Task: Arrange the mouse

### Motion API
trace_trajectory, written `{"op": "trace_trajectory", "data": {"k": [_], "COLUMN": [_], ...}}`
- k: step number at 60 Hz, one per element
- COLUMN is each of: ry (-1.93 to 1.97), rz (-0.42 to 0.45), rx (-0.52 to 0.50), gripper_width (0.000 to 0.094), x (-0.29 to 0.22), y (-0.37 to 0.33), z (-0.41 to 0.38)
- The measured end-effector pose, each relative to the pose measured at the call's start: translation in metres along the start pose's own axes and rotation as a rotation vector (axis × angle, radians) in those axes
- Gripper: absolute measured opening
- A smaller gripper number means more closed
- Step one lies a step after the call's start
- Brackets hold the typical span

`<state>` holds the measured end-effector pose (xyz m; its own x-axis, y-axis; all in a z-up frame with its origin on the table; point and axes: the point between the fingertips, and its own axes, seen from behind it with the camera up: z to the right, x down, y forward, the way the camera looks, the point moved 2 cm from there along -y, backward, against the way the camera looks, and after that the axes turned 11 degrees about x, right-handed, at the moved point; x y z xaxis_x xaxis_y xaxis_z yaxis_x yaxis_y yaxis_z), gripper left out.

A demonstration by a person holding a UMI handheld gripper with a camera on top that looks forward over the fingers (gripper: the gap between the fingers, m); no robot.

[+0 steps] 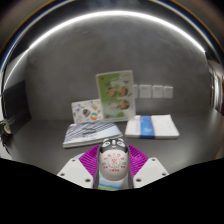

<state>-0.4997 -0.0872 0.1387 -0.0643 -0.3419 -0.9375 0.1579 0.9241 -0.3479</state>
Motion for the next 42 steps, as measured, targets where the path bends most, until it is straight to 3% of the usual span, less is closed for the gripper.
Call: {"op": "trace_trajectory", "data": {"k": [5, 18, 22, 27, 35, 41, 42], "ry": [0.008, -0.065, -0.083, -0.086, -0.11, -0.062, -0.054], "rz": [-0.064, -0.213, -0.246, -0.225, -0.245, -0.25, -0.247], "rx": [-0.017, 0.034, 0.059, 0.066, 0.048, -0.005, -0.018], "gripper_width": [0.0388, 0.039, 0.0402, 0.0408, 0.0561, 0.0889, 0.0853], "x": [0.036, 0.117, 0.129, 0.132, 0.127, 0.125, 0.124], "y": [0.009, 0.053, 0.053, 0.057, 0.053, 0.035, 0.03], "z": [-0.065, -0.103, -0.097, -0.097, -0.096, -0.095, -0.094]}}
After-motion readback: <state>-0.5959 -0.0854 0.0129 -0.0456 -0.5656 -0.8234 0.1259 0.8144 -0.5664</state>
